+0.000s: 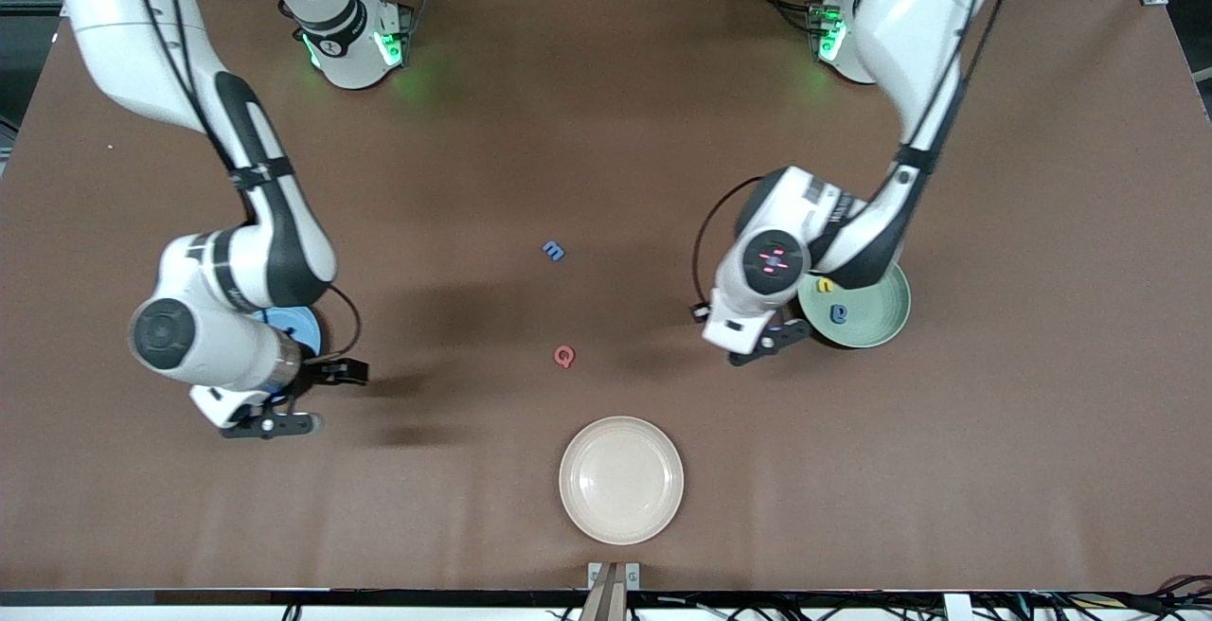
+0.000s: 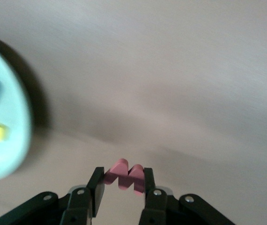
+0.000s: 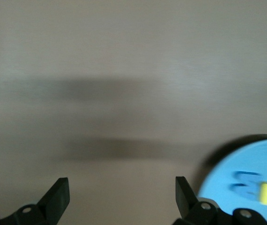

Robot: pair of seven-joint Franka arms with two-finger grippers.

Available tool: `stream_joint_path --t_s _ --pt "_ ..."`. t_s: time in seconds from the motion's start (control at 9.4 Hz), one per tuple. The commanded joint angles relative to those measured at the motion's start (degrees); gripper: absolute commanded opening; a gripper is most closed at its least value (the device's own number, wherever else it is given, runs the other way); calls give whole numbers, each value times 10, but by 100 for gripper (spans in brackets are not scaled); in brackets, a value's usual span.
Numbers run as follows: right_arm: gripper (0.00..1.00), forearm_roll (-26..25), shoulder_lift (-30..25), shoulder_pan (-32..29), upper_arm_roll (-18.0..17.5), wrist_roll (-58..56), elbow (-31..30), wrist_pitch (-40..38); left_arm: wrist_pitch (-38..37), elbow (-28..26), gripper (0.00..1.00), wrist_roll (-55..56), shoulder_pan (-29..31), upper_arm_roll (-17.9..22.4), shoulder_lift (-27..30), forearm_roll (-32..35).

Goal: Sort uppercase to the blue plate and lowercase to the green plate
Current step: 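Release the pink m on the green plate while the right gripper returns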

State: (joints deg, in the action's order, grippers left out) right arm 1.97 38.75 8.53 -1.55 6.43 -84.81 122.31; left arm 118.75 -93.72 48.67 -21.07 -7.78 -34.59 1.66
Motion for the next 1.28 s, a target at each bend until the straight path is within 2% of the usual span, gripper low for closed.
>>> stream_joint_path --t_s 0.0,0.32,0.53,0.75,0.85,0.96,1.06,1.17 --pt "100 -9 51 45 2 64 62 -3 2 -122 5 -93 56 -3 92 26" --pt "100 -10 113 124 2 166 124 2 30 -214 7 -151 88 -4 142 69" --pt "100 -10 152 167 3 230 170 2 113 -282 8 -183 108 -4 160 80" --pt "100 -9 181 202 11 263 197 26 158 -327 8 -230 130 -4 175 81" --pt "100 -10 188 220 14 264 196 37 160 -333 25 -234 130 -4 178 81" --pt "100 -10 193 233 21 278 197 37 160 -333 59 -240 130 -4 179 81" --pt "100 -9 195 250 32 289 197 39 160 -330 100 -241 129 -5 178 81" --pt "100 -9 199 265 37 303 197 40 160 -326 100 -240 129 -5 175 80"
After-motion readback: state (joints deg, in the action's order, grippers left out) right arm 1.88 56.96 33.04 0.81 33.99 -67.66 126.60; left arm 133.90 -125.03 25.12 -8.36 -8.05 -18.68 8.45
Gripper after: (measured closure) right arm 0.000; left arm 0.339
